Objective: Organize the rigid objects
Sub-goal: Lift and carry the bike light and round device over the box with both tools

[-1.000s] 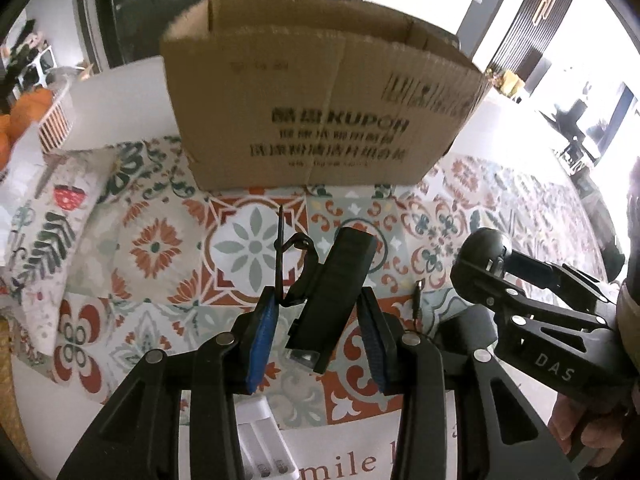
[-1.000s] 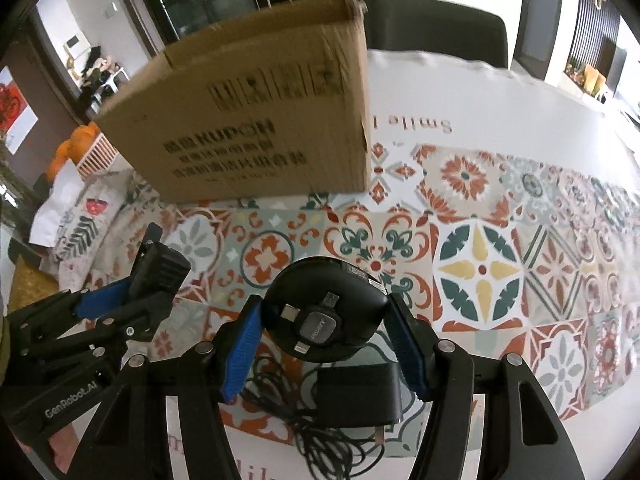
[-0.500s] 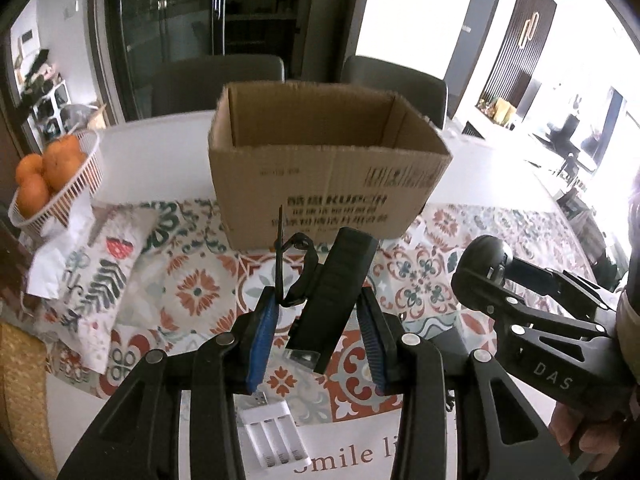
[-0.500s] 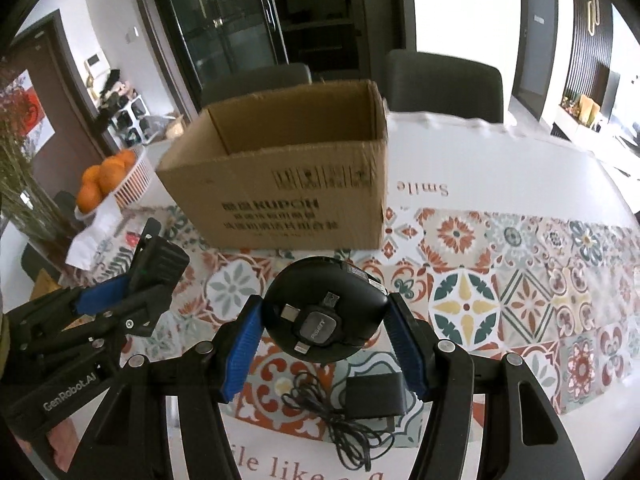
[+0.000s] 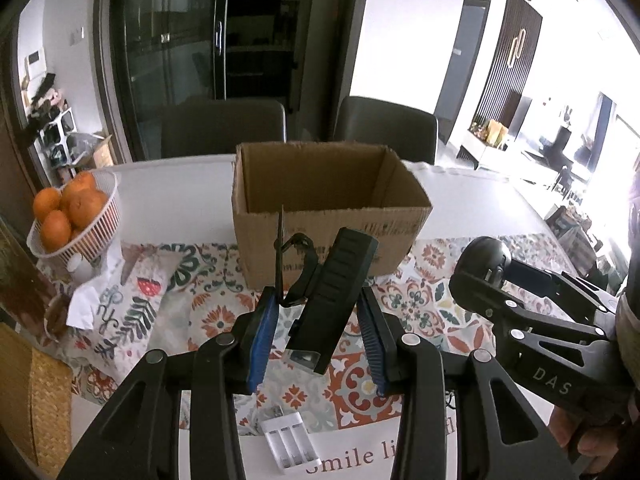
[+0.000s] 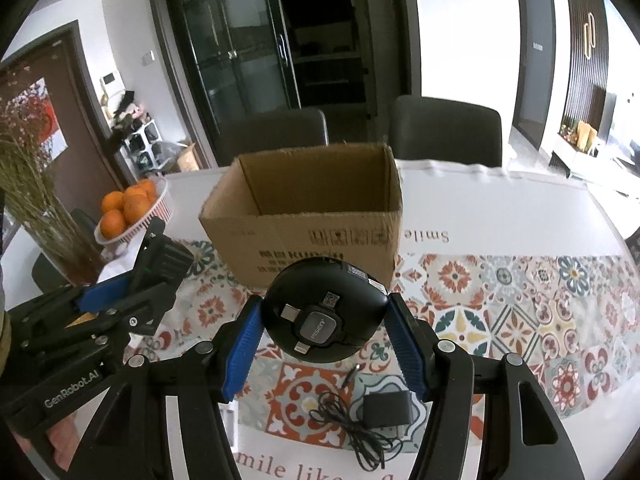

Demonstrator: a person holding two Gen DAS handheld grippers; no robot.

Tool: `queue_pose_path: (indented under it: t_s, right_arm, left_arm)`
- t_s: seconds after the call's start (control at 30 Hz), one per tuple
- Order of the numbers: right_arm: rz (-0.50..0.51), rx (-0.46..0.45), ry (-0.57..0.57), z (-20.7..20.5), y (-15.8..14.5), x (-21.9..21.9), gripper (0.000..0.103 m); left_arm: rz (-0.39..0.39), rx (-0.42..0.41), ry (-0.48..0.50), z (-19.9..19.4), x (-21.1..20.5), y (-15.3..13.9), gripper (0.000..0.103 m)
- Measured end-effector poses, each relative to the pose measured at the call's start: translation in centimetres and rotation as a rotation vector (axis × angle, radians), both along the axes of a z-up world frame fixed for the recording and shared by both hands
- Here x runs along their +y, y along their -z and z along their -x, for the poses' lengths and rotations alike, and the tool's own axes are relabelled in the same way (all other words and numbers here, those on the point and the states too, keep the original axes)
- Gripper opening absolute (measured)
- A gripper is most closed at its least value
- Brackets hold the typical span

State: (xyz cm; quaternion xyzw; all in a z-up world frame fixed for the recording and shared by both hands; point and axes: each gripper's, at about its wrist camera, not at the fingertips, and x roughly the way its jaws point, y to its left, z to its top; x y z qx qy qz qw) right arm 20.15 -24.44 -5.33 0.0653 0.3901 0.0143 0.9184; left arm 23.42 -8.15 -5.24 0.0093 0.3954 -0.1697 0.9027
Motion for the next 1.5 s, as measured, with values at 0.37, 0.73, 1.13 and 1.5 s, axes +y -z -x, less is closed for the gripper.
queue_pose_path:
  t_s: [0.37,0.73,1.13,1.5]
  right_arm:
    - [0.027,-0.078,-0.015,-1.0,-3.7,0.5,0.062]
    - [0.035,-0.113,-0.022,-4.3,-5.6,0.2,0.062]
    - [0.036,-0.075,-0.033,-9.6,-5.8,-0.4,0.062]
    - [0.044,-0.001,-0.049,-13.7,-4.8,-1.1,0.062]
  left_arm:
    - [0.019,-0.083,0.001,-1.3,0.2,-3.6,0.04]
    - [0.013,-0.122,-0.002,-4.2,-0.1,-5.5,0.04]
    - [-0.018,-0.092,0.003,-8.5,-0.9,-5.8,0.04]
    - [-0.046,-0.038,0.03,-13.0,-2.3,-5.1,0.04]
